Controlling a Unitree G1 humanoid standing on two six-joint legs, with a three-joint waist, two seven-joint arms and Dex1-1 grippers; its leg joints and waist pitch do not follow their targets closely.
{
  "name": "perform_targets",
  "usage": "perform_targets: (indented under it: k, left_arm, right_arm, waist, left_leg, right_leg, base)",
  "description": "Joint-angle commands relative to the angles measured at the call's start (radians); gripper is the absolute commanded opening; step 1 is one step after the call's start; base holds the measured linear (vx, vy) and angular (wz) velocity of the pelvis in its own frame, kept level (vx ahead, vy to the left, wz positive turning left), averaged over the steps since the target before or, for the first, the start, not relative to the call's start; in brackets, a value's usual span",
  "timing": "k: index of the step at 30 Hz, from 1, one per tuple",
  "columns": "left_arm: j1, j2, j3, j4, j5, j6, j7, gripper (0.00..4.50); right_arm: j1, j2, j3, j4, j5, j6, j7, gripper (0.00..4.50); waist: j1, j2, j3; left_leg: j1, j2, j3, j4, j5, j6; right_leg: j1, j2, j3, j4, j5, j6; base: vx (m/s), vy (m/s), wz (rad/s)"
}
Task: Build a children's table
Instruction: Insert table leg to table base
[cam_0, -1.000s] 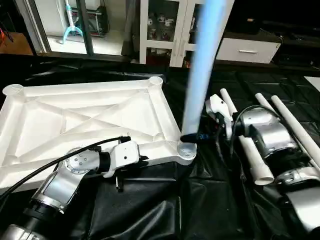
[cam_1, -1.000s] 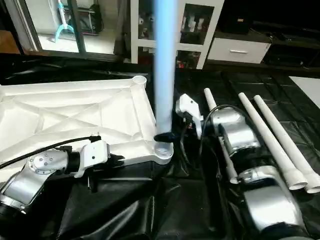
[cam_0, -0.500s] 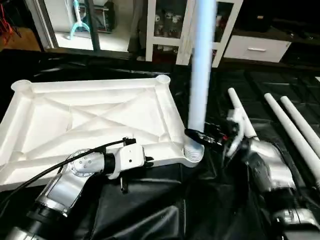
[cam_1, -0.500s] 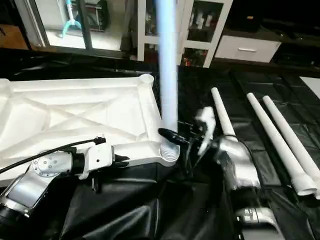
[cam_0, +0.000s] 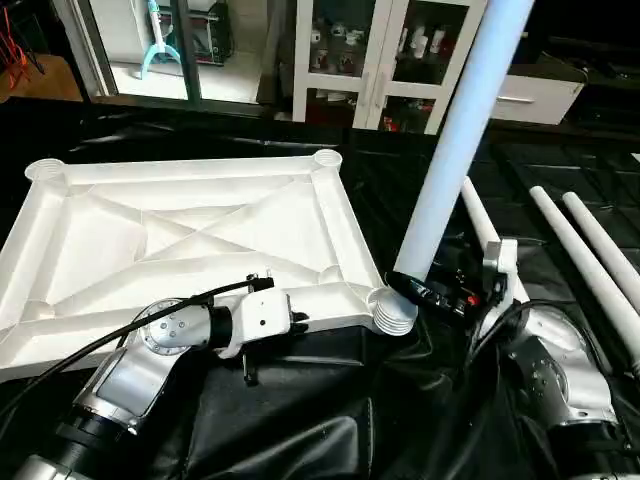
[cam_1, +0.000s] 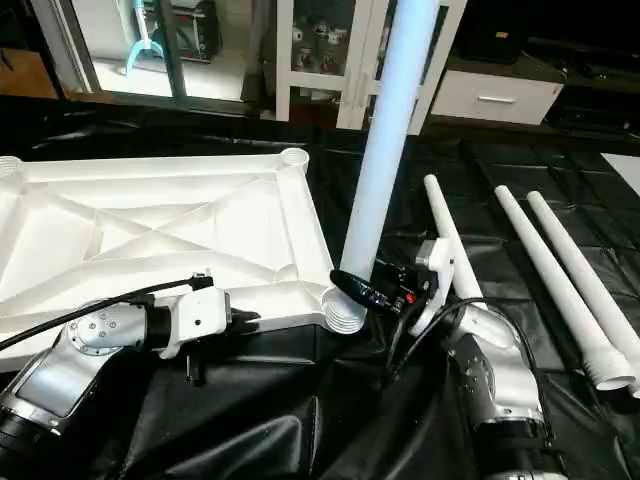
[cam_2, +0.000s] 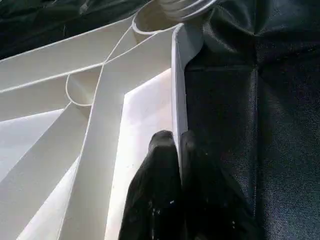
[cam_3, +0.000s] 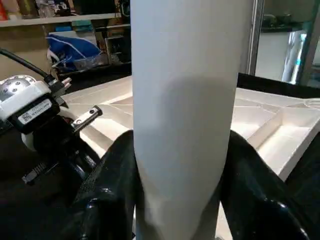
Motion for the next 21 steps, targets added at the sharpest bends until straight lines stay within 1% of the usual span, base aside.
perform_targets:
  k: [1, 2, 3, 4, 5, 6, 7, 8, 9, 10, 11, 12, 13, 14, 15, 16, 17, 18, 19, 20, 21]
  left_arm:
    - [0.019, -0.023, -0.027, 0.054, 0.011, 0.014, 0.035, 0.10]
    - [0.018, -0.026, -0.023, 0.053, 0.006, 0.014, 0.036, 0.10]
    - [0.014, -0.038, -0.006, 0.042, -0.029, 0.037, 0.026, 0.10]
    - [0.013, -0.041, -0.001, 0.035, -0.045, 0.050, 0.016, 0.35]
    - [0.014, -0.043, 0.007, 0.020, -0.071, 0.068, -0.004, 0.50]
    - [0.015, -0.040, 0.012, 0.003, -0.090, 0.074, -0.021, 0.62]
    - [0.017, -0.033, 0.018, -0.018, -0.104, 0.075, -0.036, 0.62]
    - [0.019, -0.027, 0.020, -0.026, -0.108, 0.073, -0.043, 0.65]
    - [0.021, -0.021, 0.022, -0.030, -0.109, 0.071, -0.047, 0.77]
    - [0.022, -0.016, 0.023, -0.032, -0.109, 0.070, -0.050, 0.77]
    - [0.024, -0.008, 0.029, -0.040, -0.115, 0.073, -0.056, 0.94]
    - [0.024, -0.008, 0.029, -0.040, -0.115, 0.073, -0.056, 1.03]
    - [0.028, 0.000, 0.041, -0.055, -0.130, 0.084, -0.064, 1.03]
    - [0.032, 0.006, 0.076, -0.085, -0.174, 0.116, -0.069, 1.09]
    - [0.032, 0.006, 0.082, -0.090, -0.182, 0.122, -0.069, 1.17]
    - [0.024, -0.001, 0.128, -0.110, -0.232, 0.162, -0.057, 1.27]
    - [0.002, -0.018, 0.186, -0.125, -0.289, 0.207, -0.029, 1.42]
    - [0.001, -0.018, 0.187, -0.126, -0.290, 0.209, -0.028, 1.42]
    - [-0.031, -0.036, 0.247, -0.138, -0.350, 0.257, 0.009, 1.45]
    - [-0.053, -0.048, 0.281, -0.143, -0.388, 0.286, 0.032, 1.59]
    - [-0.053, -0.048, 0.281, -0.143, -0.388, 0.286, 0.032, 1.59]
  right_arm:
    - [0.030, -0.004, 0.029, 0.051, -0.059, 0.047, -0.041, 1.84]
    - [0.027, -0.002, 0.028, 0.046, -0.056, 0.052, -0.045, 1.84]
    - [0.015, 0.004, 0.022, 0.028, -0.043, 0.064, -0.057, 1.84]
    - [0.010, 0.006, 0.020, 0.024, -0.039, 0.068, -0.062, 1.84]
    - [0.002, 0.008, 0.015, 0.019, -0.033, 0.073, -0.068, 1.84]
    - [-0.009, 0.010, 0.009, 0.014, -0.022, 0.082, -0.072, 1.84]
    - [-0.021, 0.011, -0.001, 0.009, -0.005, 0.097, -0.080, 1.84]
    - [-0.025, 0.010, -0.006, 0.005, 0.005, 0.105, -0.081, 1.84]
    - [-0.028, 0.008, -0.010, 0.000, 0.014, 0.116, -0.080, 1.84]
    - [-0.029, 0.006, -0.011, -0.003, 0.021, 0.121, -0.079, 1.84]
    - [-0.029, 0.003, -0.014, -0.015, 0.035, 0.138, -0.081, 1.84]
    - [-0.029, 0.003, -0.014, -0.015, 0.035, 0.138, -0.081, 1.84]
    - [-0.029, -0.003, -0.017, -0.034, 0.049, 0.157, -0.081, 1.84]
    - [-0.032, -0.012, -0.025, -0.068, 0.072, 0.188, -0.082, 1.84]
    - [-0.033, -0.013, -0.026, -0.073, 0.075, 0.193, -0.082, 1.84]
    - [-0.045, -0.012, -0.039, -0.094, 0.099, 0.219, -0.092, 1.84]
    - [-0.066, -0.008, -0.059, -0.113, 0.141, 0.263, -0.113, 1.84]
    - [-0.067, -0.008, -0.060, -0.114, 0.142, 0.265, -0.114, 1.84]
    - [-0.090, -0.009, -0.076, -0.131, 0.178, 0.297, -0.127, 1.84]
    - [-0.104, -0.012, -0.085, -0.140, 0.201, 0.320, -0.130, 1.84]
    - [-0.104, -0.012, -0.085, -0.140, 0.201, 0.320, -0.130, 1.84]
  waist:
    - [-0.013, 0.007, 0.005]
    - [-0.013, 0.007, 0.005]
    - [-0.014, 0.006, 0.006]
    - [-0.014, 0.006, 0.006]
    - [-0.014, 0.005, 0.006]
    - [-0.014, 0.005, 0.007]
    - [-0.013, 0.007, 0.006]
    - [-0.014, 0.008, 0.003]
    - [-0.013, 0.008, 0.002]
    - [-0.013, 0.008, 0.001]
    - [-0.012, 0.006, -0.001]
    - [-0.011, 0.006, -0.004]
    - [-0.010, 0.005, -0.008]
    - [-0.009, 0.005, -0.008]
    - [-0.008, 0.004, -0.008]
    - [-0.008, 0.006, -0.009]
    - [-0.008, 0.005, -0.009]
    - [-0.007, 0.006, -0.008]
    - [-0.005, 0.007, -0.009]
    - [-0.004, 0.005, -0.006]
    - [-0.004, 0.002, -0.003]
  left_leg:
    - [0.017, 0.106, -0.055, -0.096, -0.276, -0.001]
    - [0.018, 0.107, -0.055, -0.096, -0.277, -0.002]
    - [0.017, 0.107, -0.055, -0.096, -0.277, -0.004]
    - [0.017, 0.107, -0.055, -0.096, -0.277, -0.004]
    - [0.018, 0.106, -0.054, -0.096, -0.279, -0.004]
    - [0.015, 0.106, -0.054, -0.096, -0.283, -0.006]
    - [0.017, 0.105, -0.054, -0.095, -0.277, -0.007]
    - [0.017, 0.107, -0.054, -0.093, -0.245, -0.005]
    - [0.019, 0.106, -0.052, -0.090, -0.218, 0.000]
    - [0.020, 0.105, -0.050, -0.087, -0.184, 0.010]
    - [0.016, 0.102, -0.048, -0.077, -0.070, 0.050]
    - [0.017, 0.101, -0.047, -0.072, -0.025, 0.067]
    - [0.019, 0.097, -0.043, -0.061, 0.056, 0.100]
    - [0.017, 0.096, -0.043, -0.059, 0.083, 0.111]
    - [0.013, 0.095, -0.042, -0.055, 0.111, 0.126]
    - [0.012, 0.094, -0.041, -0.052, 0.121, 0.133]
    - [0.011, 0.095, -0.041, -0.051, 0.123, 0.131]
    - [0.011, 0.095, -0.041, -0.050, 0.119, 0.128]
    - [0.012, 0.095, -0.038, -0.045, 0.129, 0.126]
    - [0.011, 0.094, -0.036, -0.041, 0.135, 0.129]
    - [0.008, 0.093, -0.035, -0.042, 0.125, 0.130]
  right_leg:
    - [-0.016, -0.071, 0.048, -0.081, -0.127, -0.198]
    - [-0.017, -0.070, 0.048, -0.081, -0.126, -0.199]
    - [-0.016, -0.071, 0.049, -0.080, -0.131, -0.201]
    - [-0.016, -0.071, 0.049, -0.080, -0.131, -0.201]
    - [-0.016, -0.071, 0.049, -0.081, -0.143, -0.205]
    - [-0.016, -0.073, 0.049, -0.082, -0.160, -0.209]
    - [-0.017, -0.072, 0.050, -0.081, -0.156, -0.213]
    - [-0.013, -0.071, 0.049, -0.074, -0.106, -0.224]
    - [-0.013, -0.069, 0.048, -0.071, -0.062, -0.231]
    - [-0.011, -0.068, 0.047, -0.065, -0.007, -0.238]
    - [0.000, -0.064, 0.042, -0.047, 0.156, -0.261]
    - [0.003, -0.064, 0.041, -0.041, 0.217, -0.266]
    - [0.005, -0.063, 0.040, -0.030, 0.330, -0.279]
    - [0.008, -0.063, 0.041, -0.027, 0.372, -0.284]
    - [0.011, -0.064, 0.040, -0.020, 0.423, -0.296]
    - [0.012, -0.063, 0.039, -0.017, 0.443, -0.303]
    - [0.012, -0.064, 0.039, -0.013, 0.450, -0.323]
    - [0.012, -0.064, 0.038, -0.012, 0.443, -0.331]
    - [0.009, -0.061, 0.038, -0.007, 0.448, -0.343]
    - [0.007, -0.060, 0.036, -0.005, 0.445, -0.355]
    - [0.009, -0.060, 0.036, -0.006, 0.432, -0.357]
  base:
    - [0.000, 0.000, 0.00]
    - [0.000, 0.000, 0.00]
    - [0.000, 0.000, 0.00]
    - [0.000, 0.000, 0.00]
    - [0.000, 0.000, 0.00]
    - [0.000, 0.000, 0.00]
    - [0.000, 0.000, 0.00]
    - [0.000, 0.000, 0.00]
    - [0.000, 0.000, 0.00]
    - [0.000, 0.000, 0.00]
    - [0.000, 0.000, 0.00]
    - [0.000, 0.000, 0.00]
    - [0.000, 0.000, 0.00]
    - [0.000, 0.000, 0.00]
    - [0.000, 0.000, 0.00]
    - [0.000, 0.000, 0.00]
    - [0.000, 0.000, 0.00]
    - [0.000, 0.000, 0.00]
    - [0.000, 0.000, 0.00]
    - [0.000, 0.000, 0.00]
    - [0.000, 0.000, 0.00]
